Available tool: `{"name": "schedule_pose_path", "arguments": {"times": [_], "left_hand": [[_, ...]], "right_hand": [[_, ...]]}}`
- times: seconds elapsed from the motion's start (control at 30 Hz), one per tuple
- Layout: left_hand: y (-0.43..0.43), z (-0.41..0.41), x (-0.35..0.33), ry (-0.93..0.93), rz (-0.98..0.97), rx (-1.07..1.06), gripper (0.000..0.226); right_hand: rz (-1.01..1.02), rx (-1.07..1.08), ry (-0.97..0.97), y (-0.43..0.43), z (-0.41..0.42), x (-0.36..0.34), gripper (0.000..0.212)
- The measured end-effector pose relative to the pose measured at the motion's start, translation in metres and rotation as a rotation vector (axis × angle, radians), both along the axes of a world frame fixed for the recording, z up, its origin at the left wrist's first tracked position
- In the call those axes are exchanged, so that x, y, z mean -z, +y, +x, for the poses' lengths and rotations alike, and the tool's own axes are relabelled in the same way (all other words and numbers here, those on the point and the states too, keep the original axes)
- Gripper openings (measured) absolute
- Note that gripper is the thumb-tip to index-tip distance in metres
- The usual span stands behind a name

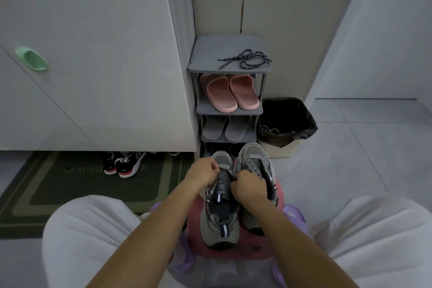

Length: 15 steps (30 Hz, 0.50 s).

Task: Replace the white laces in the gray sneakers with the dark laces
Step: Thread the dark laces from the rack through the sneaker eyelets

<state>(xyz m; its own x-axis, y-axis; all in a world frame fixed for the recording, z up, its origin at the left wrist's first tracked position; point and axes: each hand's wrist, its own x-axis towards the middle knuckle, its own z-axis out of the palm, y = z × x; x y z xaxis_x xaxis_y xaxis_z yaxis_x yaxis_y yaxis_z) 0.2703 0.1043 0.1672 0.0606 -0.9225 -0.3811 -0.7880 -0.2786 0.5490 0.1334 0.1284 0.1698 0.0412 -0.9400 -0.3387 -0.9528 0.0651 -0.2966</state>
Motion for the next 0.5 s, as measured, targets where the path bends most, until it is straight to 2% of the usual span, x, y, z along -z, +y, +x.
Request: {"name": "schedule_pose_path", "arguments": {"times": [0.1,0.33,0.5], "left_hand": [[-0.001,-0.010,0.004,-0.074,-0.034,-0.035,0.009],[-0.001,-0.004,0.007,-0.065,-0.034,-0.067,0.013],[-0.002,0.003,0.007,-0.269,-0.022,0.050,0.015]], "right_hand": [[-0.016,-0.005,0.000,0.001,-0.001,0.000,0.024],[-0.016,-0.003,0.014,0.001,0.001,-0.001,0.025],[-0.011,0.011,-0.001,0.001,0.000,-0.001,0.024]]}}
